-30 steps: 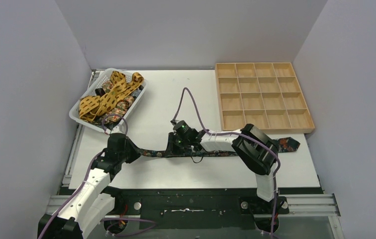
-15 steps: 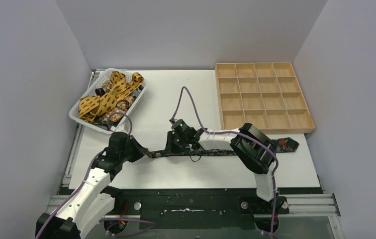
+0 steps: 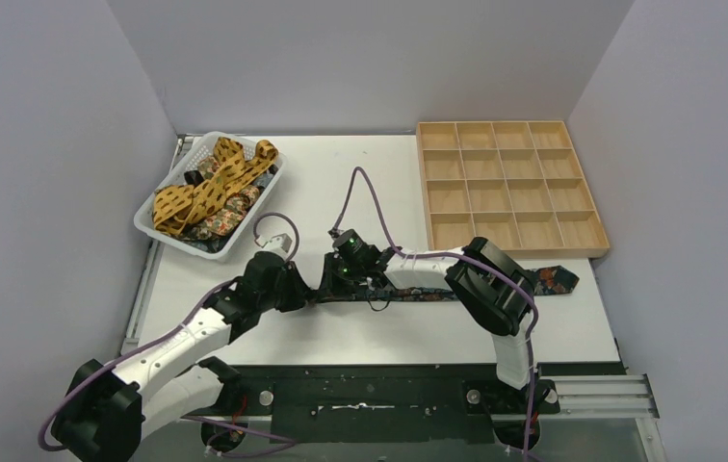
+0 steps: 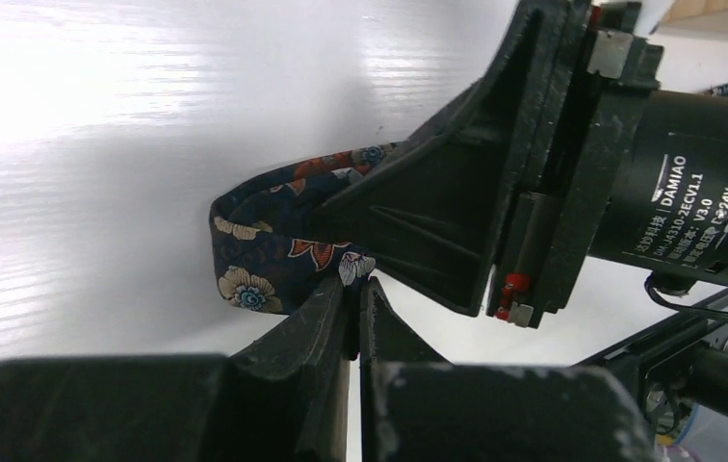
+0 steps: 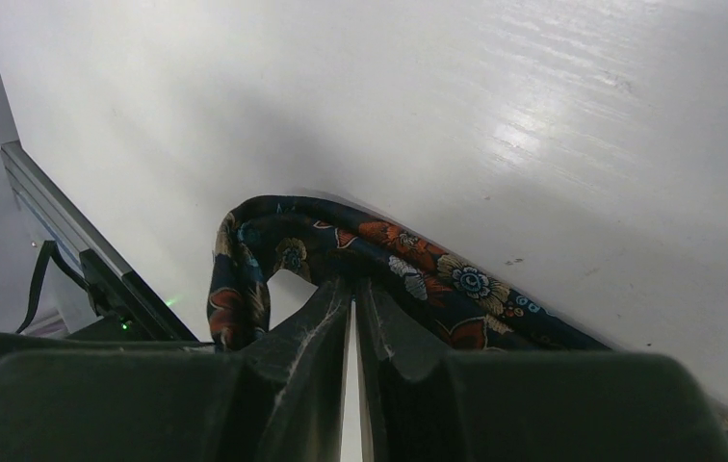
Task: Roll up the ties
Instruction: Roll the tie at the center of the board.
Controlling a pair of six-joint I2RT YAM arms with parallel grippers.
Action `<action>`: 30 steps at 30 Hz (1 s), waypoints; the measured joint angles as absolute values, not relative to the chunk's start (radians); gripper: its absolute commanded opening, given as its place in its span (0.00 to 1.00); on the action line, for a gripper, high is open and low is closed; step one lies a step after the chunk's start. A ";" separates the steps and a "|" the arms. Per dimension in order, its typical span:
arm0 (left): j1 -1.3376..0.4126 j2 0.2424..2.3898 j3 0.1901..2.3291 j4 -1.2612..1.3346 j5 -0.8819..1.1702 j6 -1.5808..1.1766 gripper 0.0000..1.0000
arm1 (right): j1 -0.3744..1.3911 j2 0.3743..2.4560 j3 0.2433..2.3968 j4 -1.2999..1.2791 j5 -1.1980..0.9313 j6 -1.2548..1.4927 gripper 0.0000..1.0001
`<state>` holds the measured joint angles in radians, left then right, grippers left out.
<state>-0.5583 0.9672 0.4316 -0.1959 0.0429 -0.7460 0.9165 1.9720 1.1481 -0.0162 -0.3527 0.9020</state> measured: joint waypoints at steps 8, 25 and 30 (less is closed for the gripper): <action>-0.610 1.045 0.462 -0.140 -0.016 -0.745 0.00 | 0.902 1.966 1.134 0.002 -0.375 0.902 0.12; -0.637 1.163 0.470 -0.052 -0.036 -0.746 0.00 | 0.805 1.679 0.994 -0.147 -0.153 0.898 0.13; -0.655 1.219 0.478 -0.007 -0.030 -0.747 0.00 | 0.778 1.657 0.981 -0.180 -0.113 0.893 0.14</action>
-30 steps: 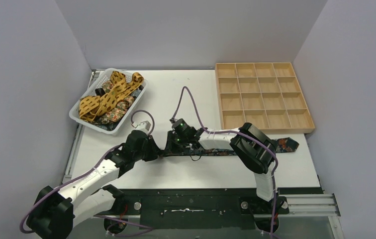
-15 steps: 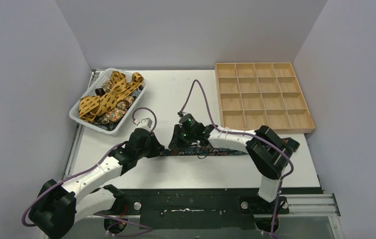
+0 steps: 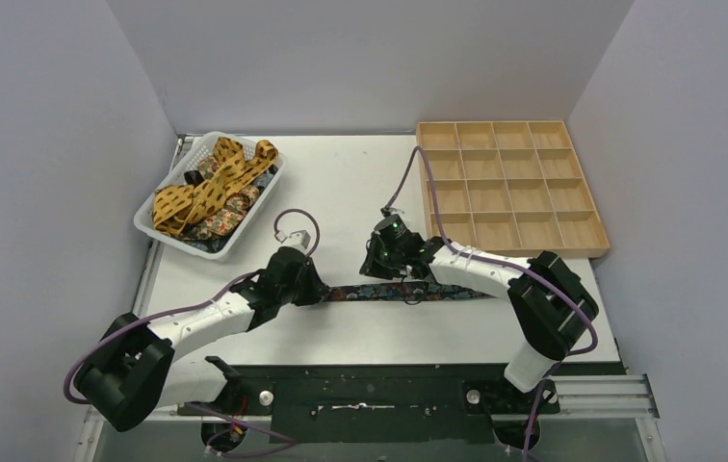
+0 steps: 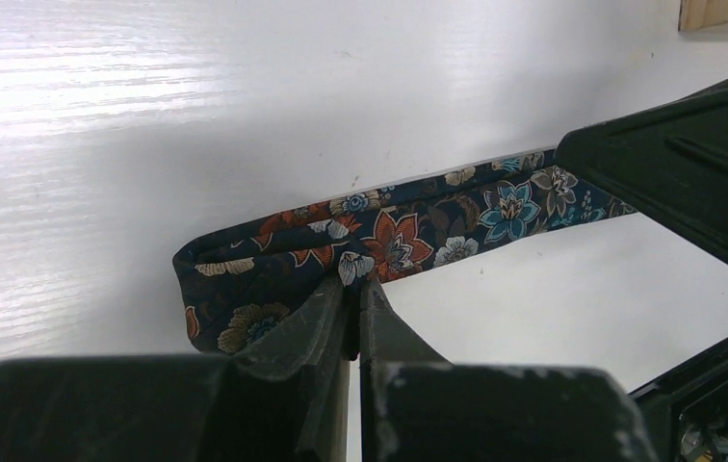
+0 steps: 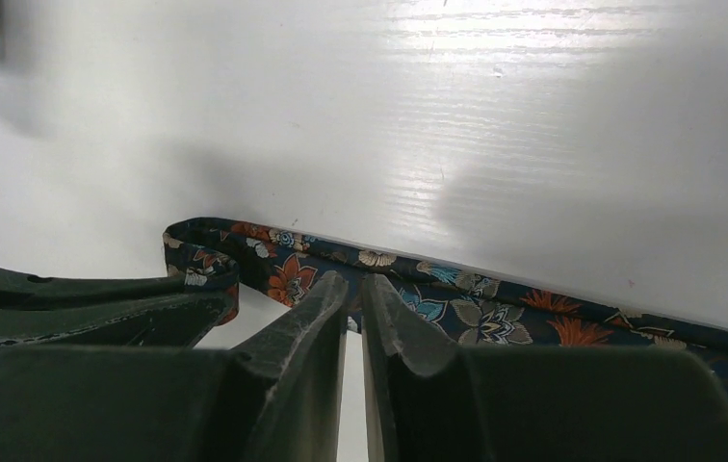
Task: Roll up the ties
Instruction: Roll the tie at the center of the board.
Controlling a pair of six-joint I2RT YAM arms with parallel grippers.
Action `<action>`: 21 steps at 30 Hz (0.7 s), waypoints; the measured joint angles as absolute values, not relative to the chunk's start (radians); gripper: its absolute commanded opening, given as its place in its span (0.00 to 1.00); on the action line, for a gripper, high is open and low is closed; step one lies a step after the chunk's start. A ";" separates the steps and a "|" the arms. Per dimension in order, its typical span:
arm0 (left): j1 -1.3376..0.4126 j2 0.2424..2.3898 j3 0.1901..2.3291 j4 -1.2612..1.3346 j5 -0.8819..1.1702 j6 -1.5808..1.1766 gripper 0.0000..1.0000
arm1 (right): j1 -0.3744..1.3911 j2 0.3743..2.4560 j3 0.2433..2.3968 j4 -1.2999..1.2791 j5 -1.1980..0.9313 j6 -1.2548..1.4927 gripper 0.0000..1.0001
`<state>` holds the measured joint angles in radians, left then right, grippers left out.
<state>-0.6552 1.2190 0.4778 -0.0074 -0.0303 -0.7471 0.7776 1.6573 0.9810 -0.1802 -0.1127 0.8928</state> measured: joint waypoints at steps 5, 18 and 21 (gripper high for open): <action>-0.667 1.258 0.499 0.004 -0.030 -0.746 0.01 | 0.780 1.657 0.981 -0.191 -0.108 0.880 0.15; -0.669 1.332 0.501 0.059 -0.025 -0.787 0.11 | 0.780 1.657 0.981 -0.196 -0.109 0.872 0.16; -0.673 1.332 0.501 0.078 -0.027 -0.810 0.08 | 0.780 1.657 0.981 -0.196 -0.109 0.872 0.17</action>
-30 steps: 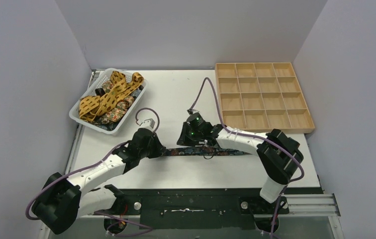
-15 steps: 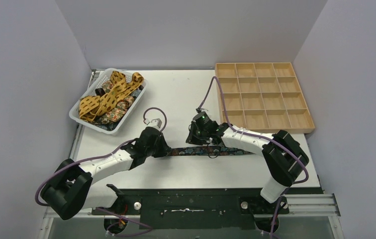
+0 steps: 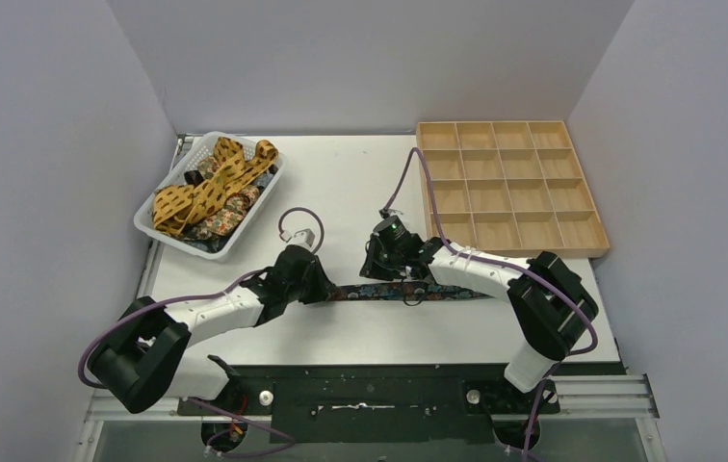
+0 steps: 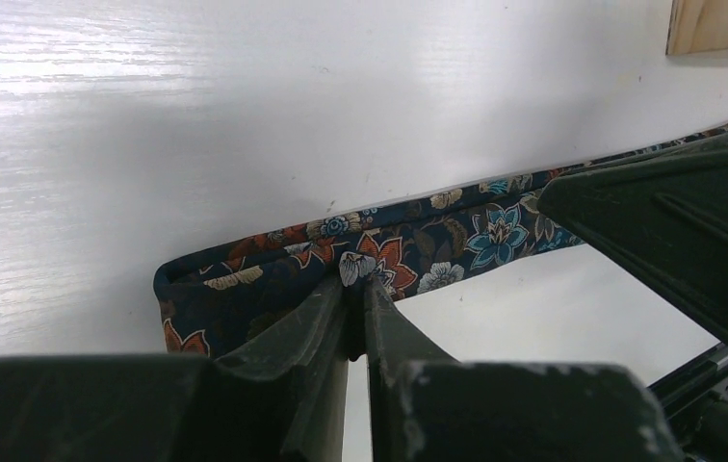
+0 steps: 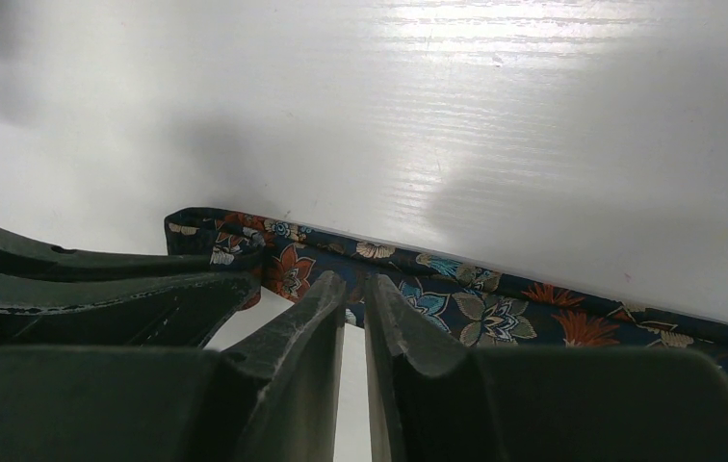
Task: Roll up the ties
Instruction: Roll the tie at the center of the board.
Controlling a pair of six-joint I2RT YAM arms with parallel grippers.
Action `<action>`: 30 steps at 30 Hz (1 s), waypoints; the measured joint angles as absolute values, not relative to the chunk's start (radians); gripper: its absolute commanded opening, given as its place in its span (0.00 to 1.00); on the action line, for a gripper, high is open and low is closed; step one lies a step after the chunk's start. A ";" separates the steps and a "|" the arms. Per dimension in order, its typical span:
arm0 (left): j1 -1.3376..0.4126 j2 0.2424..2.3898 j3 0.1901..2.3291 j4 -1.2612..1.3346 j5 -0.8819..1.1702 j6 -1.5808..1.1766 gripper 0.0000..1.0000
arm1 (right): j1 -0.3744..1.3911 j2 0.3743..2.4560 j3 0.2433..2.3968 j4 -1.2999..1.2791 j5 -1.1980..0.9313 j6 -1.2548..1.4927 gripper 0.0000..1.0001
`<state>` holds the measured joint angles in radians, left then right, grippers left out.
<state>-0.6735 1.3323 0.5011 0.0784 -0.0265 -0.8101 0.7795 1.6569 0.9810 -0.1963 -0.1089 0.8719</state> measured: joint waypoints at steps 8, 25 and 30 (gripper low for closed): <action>-0.678 1.332 0.501 0.088 -0.033 -0.835 0.08 | 0.780 1.657 0.981 -0.196 -0.109 0.871 0.17; -0.715 1.396 0.517 0.124 -0.037 -0.855 0.27 | 0.780 1.657 0.979 -0.193 -0.122 0.864 0.30; -0.717 1.398 0.521 0.139 -0.036 -0.864 0.45 | 0.780 1.656 0.960 -0.172 -0.139 0.863 0.36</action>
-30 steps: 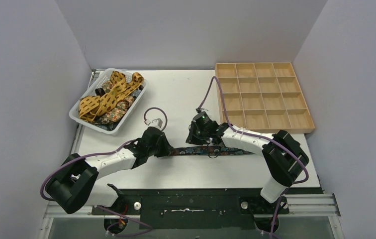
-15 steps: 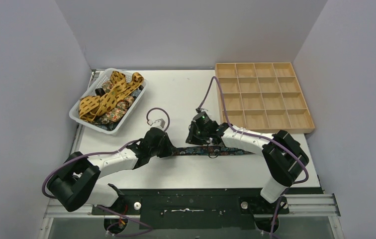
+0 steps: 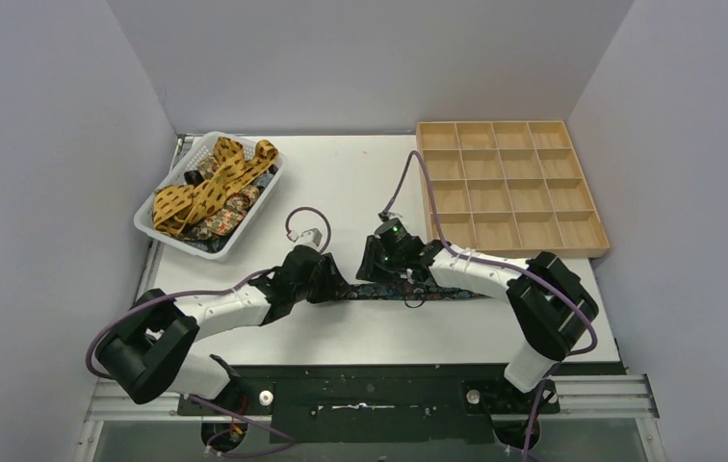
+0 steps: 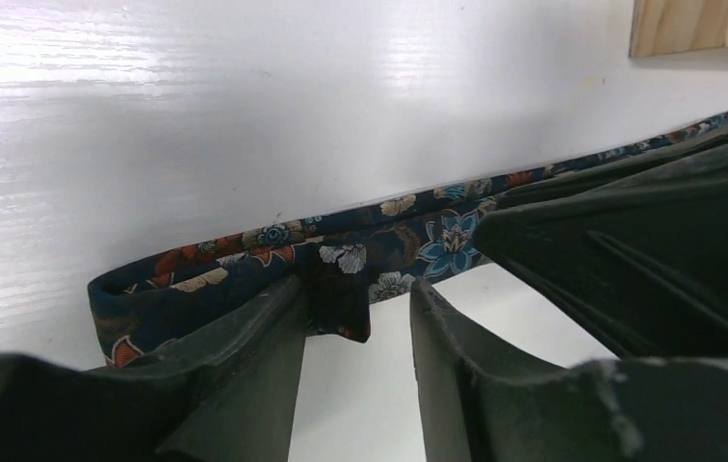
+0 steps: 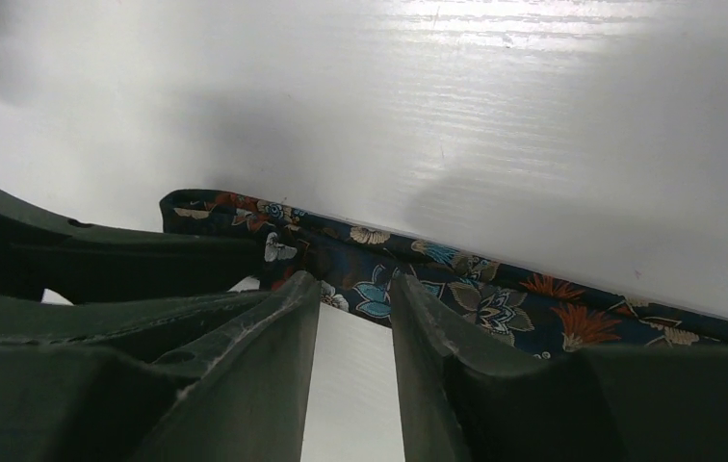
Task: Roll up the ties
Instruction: Roll the tie at the center of the board.
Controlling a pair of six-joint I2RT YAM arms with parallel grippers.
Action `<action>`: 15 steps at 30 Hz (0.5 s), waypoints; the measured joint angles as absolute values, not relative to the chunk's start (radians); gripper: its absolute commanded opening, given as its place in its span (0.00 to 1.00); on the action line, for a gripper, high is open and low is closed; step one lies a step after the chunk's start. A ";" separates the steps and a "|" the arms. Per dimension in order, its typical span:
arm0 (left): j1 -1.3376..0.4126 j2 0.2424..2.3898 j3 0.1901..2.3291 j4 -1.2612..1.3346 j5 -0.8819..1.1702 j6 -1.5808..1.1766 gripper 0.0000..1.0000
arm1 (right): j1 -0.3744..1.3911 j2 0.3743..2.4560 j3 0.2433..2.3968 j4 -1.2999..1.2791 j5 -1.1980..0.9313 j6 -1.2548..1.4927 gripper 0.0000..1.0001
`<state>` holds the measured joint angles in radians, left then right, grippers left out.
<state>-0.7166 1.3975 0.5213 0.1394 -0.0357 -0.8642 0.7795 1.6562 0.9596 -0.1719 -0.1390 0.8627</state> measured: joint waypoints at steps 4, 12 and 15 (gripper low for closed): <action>-0.717 1.336 0.523 0.117 -0.038 -0.872 0.55 | 0.777 1.642 0.944 -0.165 -0.141 0.849 0.45; -0.706 1.099 0.531 -0.008 -0.086 -0.883 0.58 | 0.716 1.548 0.869 -0.003 -0.226 0.723 0.81; -0.668 1.031 0.522 -0.060 -0.100 -0.898 0.58 | 0.710 1.553 0.843 0.100 -0.318 0.604 0.90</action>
<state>-0.6678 1.0306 0.5224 -0.0597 -0.0998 -0.8982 0.7097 1.5528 0.8433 0.0998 -0.3180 0.6044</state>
